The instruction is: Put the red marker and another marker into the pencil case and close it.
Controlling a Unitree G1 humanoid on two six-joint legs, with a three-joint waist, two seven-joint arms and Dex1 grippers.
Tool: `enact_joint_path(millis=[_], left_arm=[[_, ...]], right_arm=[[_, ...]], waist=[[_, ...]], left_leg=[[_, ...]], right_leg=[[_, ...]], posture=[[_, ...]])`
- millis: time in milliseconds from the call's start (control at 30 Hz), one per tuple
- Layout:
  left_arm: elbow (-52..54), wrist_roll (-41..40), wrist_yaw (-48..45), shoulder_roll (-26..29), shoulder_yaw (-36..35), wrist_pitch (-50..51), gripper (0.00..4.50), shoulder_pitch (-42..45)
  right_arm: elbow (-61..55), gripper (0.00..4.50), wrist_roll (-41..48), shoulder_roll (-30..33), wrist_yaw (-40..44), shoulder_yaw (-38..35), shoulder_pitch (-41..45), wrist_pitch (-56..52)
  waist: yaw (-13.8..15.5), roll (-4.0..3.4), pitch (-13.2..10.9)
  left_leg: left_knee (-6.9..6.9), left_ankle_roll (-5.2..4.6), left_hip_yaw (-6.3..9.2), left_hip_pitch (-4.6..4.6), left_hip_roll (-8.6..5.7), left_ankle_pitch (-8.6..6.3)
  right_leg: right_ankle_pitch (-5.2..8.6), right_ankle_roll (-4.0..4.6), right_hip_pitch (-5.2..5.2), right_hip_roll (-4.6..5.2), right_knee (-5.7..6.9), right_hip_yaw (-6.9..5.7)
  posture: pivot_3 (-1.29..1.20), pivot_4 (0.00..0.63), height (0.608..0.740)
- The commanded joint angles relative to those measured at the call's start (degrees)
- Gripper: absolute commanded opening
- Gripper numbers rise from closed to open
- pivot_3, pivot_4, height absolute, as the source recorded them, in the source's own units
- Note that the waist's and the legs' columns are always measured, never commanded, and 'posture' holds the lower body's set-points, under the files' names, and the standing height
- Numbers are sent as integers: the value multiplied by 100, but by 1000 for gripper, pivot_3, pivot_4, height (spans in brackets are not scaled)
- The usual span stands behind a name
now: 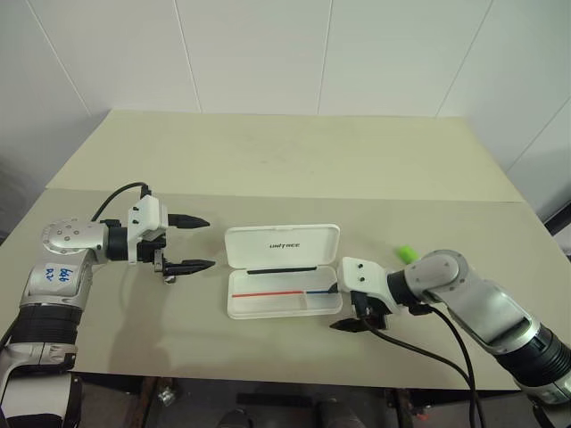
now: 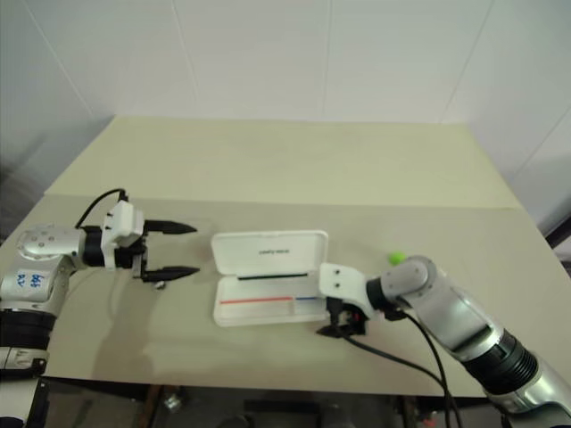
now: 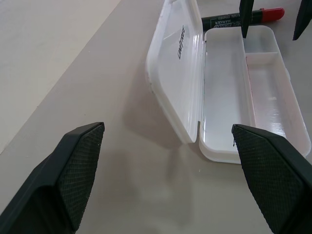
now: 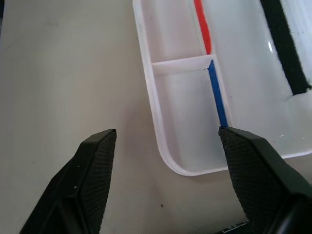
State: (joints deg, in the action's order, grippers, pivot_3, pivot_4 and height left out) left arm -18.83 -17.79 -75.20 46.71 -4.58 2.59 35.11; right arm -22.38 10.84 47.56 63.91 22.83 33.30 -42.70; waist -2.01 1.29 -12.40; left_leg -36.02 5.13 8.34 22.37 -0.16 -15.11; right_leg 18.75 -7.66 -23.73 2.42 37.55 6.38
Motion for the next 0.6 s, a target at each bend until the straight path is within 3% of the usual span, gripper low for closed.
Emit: enact_joint_path(millis=[33, 333, 600], left_arm=[[90, -124, 16, 9, -123, 17, 4500, 29], [181, -158, 31, -12, -142, 58, 4500, -16], [593, -340, 39, -68, -167, 280, 4500, -168]], right_arm=[[-146, 3441, 225, -53, -17, -357, 101, -73], [-314, 3441, 1122, -250, -369, -1365, 100, -1030], [-668, 3441, 1700, -150, -1473, -2998, -277, -2827]], waist=[[3, 0, 0], [12, 0, 0], [39, 0, 0]], left_leg=[[0, 0, 0, 0, 0, 0], [0, 0, 0, 0, 0, 0], [3, 0, 0, 1, 0, 0]], right_leg=[[0, 0, 0, 0, 0, 0], [0, 0, 0, 0, 0, 0], [0, 0, 0, 1, -2, 1]], posture=[[0, 150, 740], [0, 150, 740], [0, 150, 740]])
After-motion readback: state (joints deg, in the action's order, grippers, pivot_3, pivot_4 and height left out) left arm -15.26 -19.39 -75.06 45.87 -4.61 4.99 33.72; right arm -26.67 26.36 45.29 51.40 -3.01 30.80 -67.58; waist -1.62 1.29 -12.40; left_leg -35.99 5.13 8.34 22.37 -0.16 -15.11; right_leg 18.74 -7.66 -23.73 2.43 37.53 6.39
